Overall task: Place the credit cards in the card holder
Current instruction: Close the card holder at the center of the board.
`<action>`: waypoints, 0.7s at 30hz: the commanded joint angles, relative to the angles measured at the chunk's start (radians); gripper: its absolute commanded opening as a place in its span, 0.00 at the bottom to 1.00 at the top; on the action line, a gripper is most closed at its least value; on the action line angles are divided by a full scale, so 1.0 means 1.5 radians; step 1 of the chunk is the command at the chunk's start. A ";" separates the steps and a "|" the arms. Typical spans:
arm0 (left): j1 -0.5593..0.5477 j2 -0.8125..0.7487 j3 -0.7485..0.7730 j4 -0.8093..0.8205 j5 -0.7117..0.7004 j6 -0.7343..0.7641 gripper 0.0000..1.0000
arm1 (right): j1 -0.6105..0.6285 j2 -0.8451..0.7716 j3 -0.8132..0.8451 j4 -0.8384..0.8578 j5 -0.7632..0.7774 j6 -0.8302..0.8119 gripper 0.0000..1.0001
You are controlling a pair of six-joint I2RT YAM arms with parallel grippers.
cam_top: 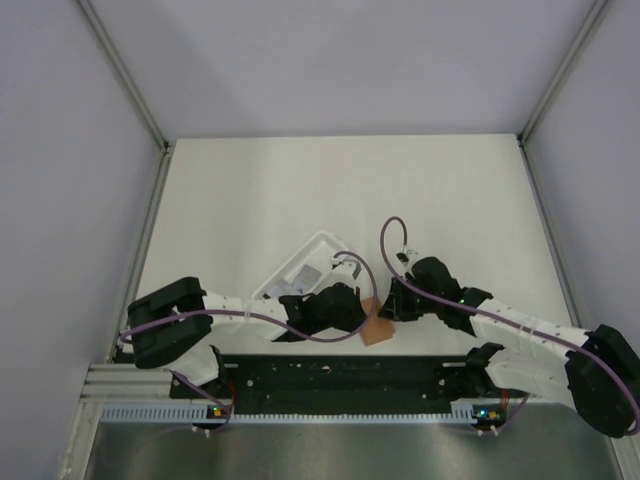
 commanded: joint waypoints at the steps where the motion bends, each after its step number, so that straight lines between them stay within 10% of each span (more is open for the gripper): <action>1: 0.000 0.006 0.009 0.006 -0.004 0.013 0.00 | -0.006 0.012 0.014 0.039 -0.011 -0.003 0.18; 21: 0.000 0.006 0.003 0.011 -0.002 0.011 0.00 | -0.006 0.046 0.011 0.063 -0.017 0.008 0.17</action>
